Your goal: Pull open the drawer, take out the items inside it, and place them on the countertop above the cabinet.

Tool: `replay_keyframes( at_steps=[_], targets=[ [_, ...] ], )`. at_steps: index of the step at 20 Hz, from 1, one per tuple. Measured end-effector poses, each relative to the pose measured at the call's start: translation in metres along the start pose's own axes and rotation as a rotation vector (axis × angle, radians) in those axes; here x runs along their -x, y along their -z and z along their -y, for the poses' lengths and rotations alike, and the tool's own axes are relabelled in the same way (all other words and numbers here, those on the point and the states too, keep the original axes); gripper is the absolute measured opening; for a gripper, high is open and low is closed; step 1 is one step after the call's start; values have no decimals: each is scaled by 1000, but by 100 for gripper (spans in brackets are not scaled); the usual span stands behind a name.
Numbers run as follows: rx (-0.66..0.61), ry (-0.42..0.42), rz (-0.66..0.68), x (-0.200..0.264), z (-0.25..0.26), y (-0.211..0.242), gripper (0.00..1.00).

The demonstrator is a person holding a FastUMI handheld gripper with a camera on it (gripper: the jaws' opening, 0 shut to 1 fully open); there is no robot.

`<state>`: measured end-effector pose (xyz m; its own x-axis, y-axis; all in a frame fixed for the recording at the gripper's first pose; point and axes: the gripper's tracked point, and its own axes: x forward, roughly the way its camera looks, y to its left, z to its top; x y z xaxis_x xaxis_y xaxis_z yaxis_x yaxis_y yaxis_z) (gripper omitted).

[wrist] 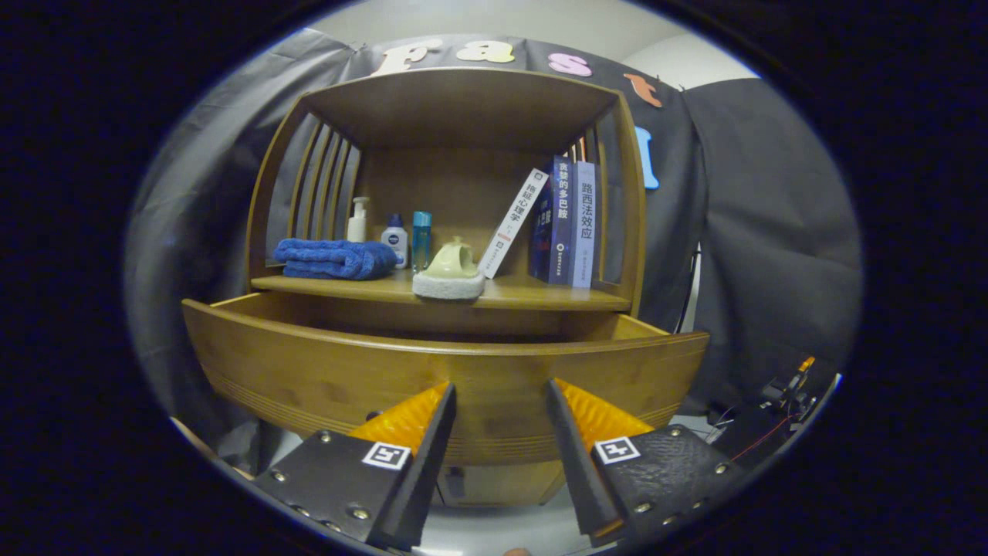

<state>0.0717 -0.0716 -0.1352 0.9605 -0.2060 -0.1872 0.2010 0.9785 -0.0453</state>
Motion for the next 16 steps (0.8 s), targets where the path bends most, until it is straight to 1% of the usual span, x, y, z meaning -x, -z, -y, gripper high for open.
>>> replay_keyframes(
  at_steps=[3,9,16],
  targets=[
    [-11,-4,-14,-16,-3,-2,72],
    [20,35,-25,-53,-9,-7,72],
    [-29,43,-44,-81,-14,-7,72]
  ],
)
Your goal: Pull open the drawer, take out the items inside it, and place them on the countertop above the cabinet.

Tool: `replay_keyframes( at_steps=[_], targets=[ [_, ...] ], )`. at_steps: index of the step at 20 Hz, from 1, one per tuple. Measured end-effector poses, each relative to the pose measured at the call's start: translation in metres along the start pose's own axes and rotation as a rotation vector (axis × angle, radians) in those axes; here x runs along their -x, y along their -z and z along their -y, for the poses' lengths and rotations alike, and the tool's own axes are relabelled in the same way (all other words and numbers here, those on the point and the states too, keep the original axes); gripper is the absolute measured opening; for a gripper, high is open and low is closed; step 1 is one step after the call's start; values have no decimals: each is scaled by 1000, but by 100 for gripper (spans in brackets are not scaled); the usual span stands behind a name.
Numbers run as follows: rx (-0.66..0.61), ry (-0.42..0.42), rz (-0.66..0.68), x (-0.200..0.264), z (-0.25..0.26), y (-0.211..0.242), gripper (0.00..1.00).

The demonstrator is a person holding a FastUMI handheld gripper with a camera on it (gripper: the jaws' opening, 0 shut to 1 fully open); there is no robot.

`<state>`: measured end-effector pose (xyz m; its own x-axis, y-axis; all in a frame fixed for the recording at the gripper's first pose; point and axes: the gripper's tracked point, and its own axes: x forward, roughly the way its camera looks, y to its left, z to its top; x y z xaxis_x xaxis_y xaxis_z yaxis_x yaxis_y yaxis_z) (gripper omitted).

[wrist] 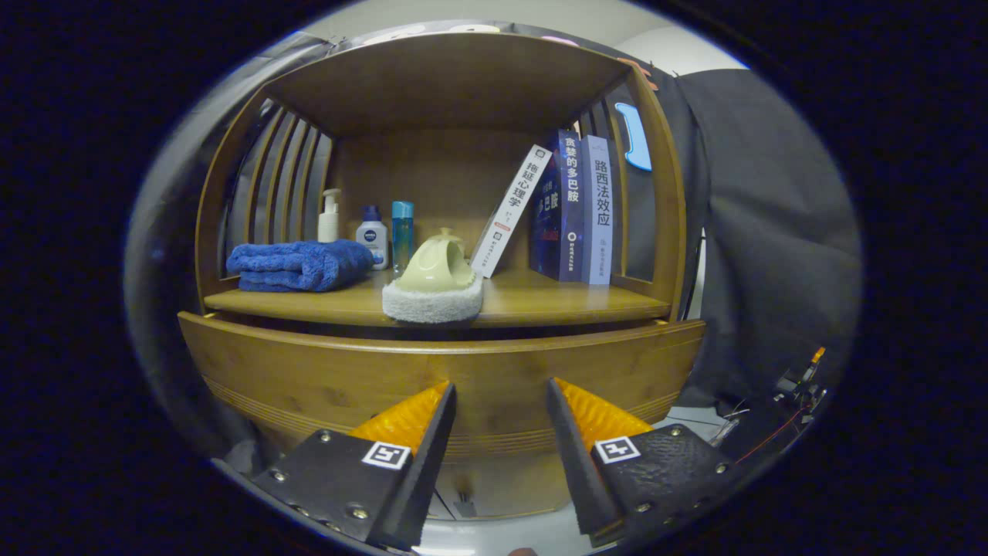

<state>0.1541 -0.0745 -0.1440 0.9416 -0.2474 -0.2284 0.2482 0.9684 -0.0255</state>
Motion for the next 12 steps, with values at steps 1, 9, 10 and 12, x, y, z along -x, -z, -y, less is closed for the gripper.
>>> replay_keyframes(
  at_steps=[1,9,10,12],
  targets=[
    [-2,-3,3,-3,-1,-1,72],
    [37,-30,13,-15,0,-4,75],
    [47,-34,17,-17,0,-5,75],
    [65,-35,18,-20,-1,-6,75]
  ],
)
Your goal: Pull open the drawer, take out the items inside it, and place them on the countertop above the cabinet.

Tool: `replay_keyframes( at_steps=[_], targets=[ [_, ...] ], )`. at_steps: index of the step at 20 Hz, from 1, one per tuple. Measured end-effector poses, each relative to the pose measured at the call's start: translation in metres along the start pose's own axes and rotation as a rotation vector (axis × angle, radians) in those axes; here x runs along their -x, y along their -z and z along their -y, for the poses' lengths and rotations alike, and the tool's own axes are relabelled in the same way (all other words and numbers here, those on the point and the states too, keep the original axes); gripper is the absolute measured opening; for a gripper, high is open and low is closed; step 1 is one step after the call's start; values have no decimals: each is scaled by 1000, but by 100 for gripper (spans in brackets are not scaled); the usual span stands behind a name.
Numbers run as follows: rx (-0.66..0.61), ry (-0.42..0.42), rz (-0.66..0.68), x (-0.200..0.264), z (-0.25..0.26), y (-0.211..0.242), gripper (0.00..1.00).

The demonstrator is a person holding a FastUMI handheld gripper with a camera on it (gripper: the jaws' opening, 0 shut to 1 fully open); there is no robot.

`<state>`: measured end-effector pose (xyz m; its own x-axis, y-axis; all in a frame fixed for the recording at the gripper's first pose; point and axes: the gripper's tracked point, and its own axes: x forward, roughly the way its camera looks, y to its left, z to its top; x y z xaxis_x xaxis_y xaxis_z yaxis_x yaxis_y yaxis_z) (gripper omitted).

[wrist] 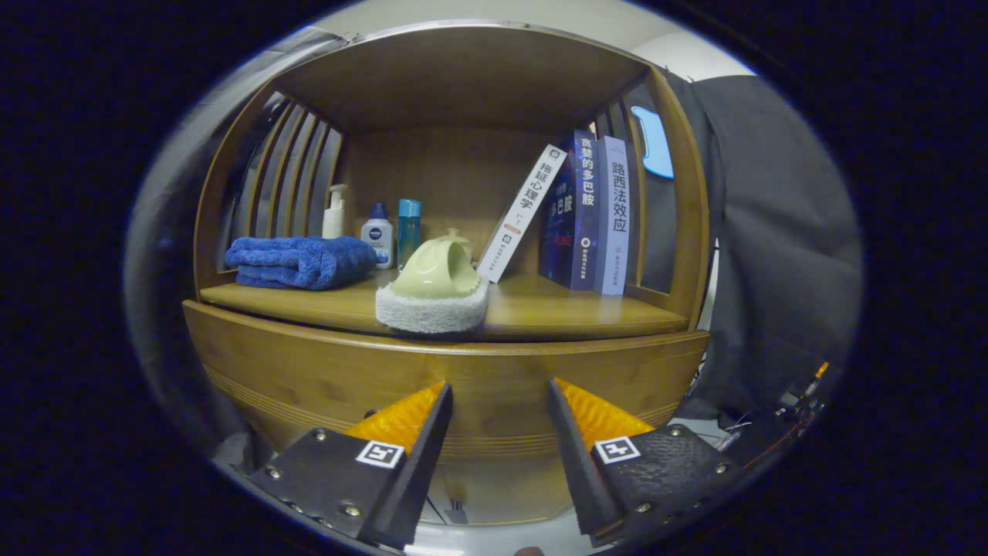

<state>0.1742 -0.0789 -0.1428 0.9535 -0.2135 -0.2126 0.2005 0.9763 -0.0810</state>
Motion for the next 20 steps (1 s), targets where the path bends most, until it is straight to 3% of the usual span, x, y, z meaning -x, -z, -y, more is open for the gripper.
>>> replay_keyframes(
  at_steps=[10,13,16,20],
  targets=[
    [37,-22,16,-12,-1,-3,75],
    [8,-11,16,-8,2,-3,81],
    [-38,-28,43,14,4,-16,87],
    [-71,-42,128,80,17,-44,93]
  ],
)
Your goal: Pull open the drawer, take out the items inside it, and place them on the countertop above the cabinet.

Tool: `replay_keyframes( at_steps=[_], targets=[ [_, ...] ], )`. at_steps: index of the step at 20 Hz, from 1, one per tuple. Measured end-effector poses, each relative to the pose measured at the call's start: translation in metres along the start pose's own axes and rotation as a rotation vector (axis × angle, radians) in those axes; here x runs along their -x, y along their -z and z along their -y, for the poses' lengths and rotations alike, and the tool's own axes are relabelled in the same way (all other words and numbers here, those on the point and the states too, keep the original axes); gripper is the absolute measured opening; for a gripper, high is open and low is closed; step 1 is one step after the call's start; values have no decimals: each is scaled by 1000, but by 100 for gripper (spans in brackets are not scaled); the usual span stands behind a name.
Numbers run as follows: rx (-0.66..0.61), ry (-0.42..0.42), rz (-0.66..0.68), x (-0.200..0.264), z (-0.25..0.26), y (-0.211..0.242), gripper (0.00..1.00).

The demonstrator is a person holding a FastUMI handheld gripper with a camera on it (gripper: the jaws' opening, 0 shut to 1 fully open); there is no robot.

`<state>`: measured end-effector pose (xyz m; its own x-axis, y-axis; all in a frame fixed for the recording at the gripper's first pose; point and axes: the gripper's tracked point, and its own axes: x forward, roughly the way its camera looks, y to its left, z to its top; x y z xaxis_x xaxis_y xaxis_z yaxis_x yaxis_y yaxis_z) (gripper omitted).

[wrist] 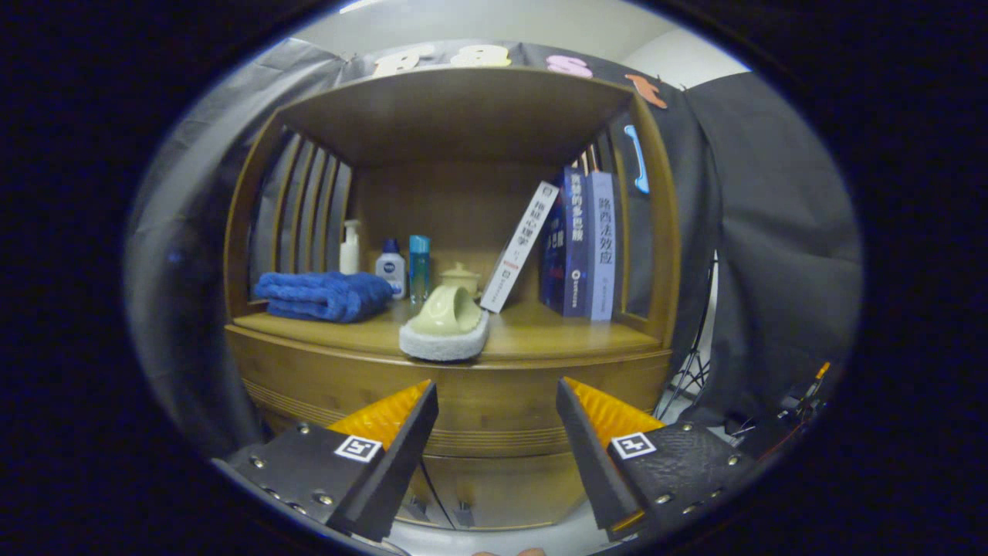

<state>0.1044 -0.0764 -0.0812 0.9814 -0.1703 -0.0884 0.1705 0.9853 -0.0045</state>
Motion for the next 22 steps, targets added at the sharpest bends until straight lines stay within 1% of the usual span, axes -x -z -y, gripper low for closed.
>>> replay_keyframes(
  at_steps=[3,5,9,11,12,14,16,17,22],
  targets=[
    [-42,28,42,50,18,-25,92],
    [-77,31,47,78,24,-42,93],
    [-95,41,70,119,42,-76,92],
    [-111,29,85,138,44,-89,92],
    [-113,17,91,146,44,-93,93],
    [-120,18,104,160,50,-97,93],
    [-133,16,98,169,51,-93,96],
    [-138,22,92,174,54,-90,97],
    [-149,57,117,193,70,-89,97]
  ],
)
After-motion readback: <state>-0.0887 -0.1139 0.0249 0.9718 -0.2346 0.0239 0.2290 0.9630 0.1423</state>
